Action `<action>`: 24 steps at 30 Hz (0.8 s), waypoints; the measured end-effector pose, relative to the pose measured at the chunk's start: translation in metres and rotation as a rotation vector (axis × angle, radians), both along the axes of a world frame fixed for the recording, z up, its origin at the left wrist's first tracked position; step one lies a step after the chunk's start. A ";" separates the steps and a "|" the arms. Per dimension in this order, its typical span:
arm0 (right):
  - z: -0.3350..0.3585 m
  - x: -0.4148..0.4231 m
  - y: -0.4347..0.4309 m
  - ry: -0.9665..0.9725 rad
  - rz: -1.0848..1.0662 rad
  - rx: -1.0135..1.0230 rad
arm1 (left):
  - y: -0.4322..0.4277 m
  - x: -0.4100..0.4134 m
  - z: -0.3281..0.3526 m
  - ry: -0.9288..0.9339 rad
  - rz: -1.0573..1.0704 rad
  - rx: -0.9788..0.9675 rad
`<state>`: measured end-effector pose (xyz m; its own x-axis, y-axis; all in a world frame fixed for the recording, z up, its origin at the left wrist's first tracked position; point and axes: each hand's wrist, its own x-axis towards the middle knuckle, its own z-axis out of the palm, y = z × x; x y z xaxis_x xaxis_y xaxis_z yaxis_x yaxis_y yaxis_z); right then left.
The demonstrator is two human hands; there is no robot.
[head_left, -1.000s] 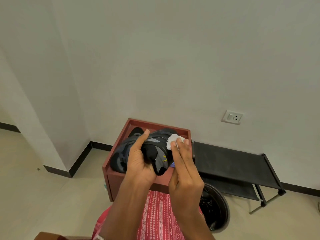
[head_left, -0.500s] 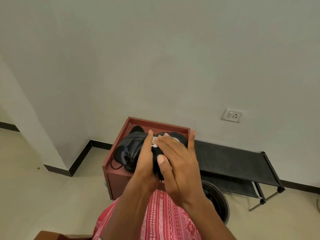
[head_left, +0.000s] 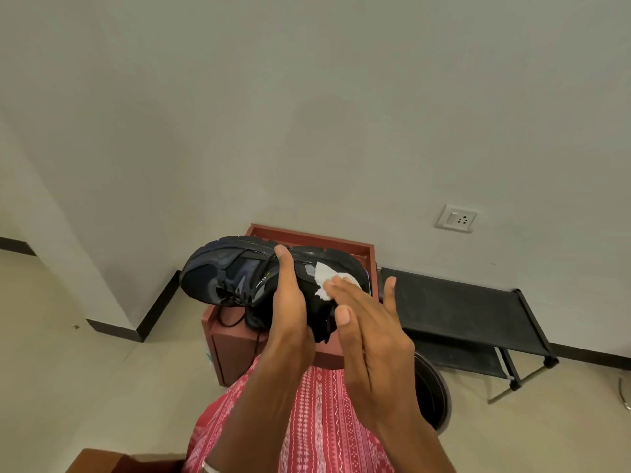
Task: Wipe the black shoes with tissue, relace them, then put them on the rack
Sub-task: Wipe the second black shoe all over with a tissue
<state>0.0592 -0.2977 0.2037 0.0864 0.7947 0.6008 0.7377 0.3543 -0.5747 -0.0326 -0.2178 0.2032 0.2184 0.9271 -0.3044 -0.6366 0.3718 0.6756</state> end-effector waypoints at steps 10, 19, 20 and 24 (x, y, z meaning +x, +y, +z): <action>0.016 -0.009 0.011 0.022 0.112 -0.115 | 0.001 0.004 0.000 -0.067 -0.048 0.100; -0.003 -0.016 0.000 -0.093 0.095 -0.069 | -0.002 0.004 0.015 -0.164 -0.101 0.019; 0.001 -0.016 0.005 -0.108 0.093 -0.060 | -0.005 0.005 0.016 -0.153 -0.094 0.019; 0.002 -0.018 0.017 -0.130 0.086 0.009 | -0.007 0.007 0.015 -0.203 -0.042 0.065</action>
